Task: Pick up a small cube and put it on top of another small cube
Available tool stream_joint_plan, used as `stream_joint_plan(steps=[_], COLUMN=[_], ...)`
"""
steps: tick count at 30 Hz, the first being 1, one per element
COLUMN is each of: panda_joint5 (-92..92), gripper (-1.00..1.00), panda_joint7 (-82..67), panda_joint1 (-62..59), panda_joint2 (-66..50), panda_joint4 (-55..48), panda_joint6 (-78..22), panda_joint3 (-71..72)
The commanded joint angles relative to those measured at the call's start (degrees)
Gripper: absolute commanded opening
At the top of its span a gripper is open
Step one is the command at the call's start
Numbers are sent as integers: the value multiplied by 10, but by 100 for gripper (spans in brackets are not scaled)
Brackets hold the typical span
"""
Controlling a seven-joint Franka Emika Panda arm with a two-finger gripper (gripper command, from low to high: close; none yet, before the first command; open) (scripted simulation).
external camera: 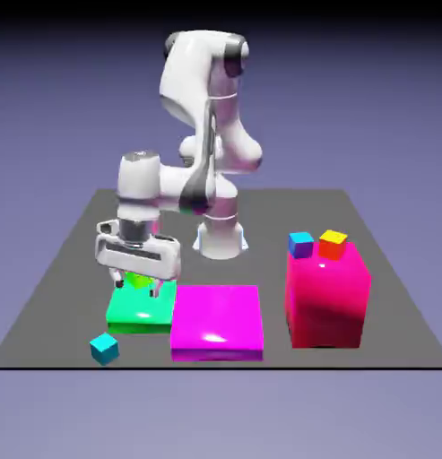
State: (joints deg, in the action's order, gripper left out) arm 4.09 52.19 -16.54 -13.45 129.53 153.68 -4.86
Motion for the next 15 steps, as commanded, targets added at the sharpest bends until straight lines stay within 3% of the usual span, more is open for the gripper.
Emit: stream_joint_plan(steps=[1,8,13,14,15], panda_joint5=[2,12,27,27,27], gripper=[0,0,0,-100,-100], panda_joint7=[4,30,20,20,20], panda_joint1=[-8,-52,-62,-62,-62], panda_joint2=[-21,-140,-233,-233,-233], panda_joint4=[-14,-96,-119,-119,-119], panda_joint6=[-9,-62,8,8,8], panda_joint3=[-2,-15,-2,-2,-2])
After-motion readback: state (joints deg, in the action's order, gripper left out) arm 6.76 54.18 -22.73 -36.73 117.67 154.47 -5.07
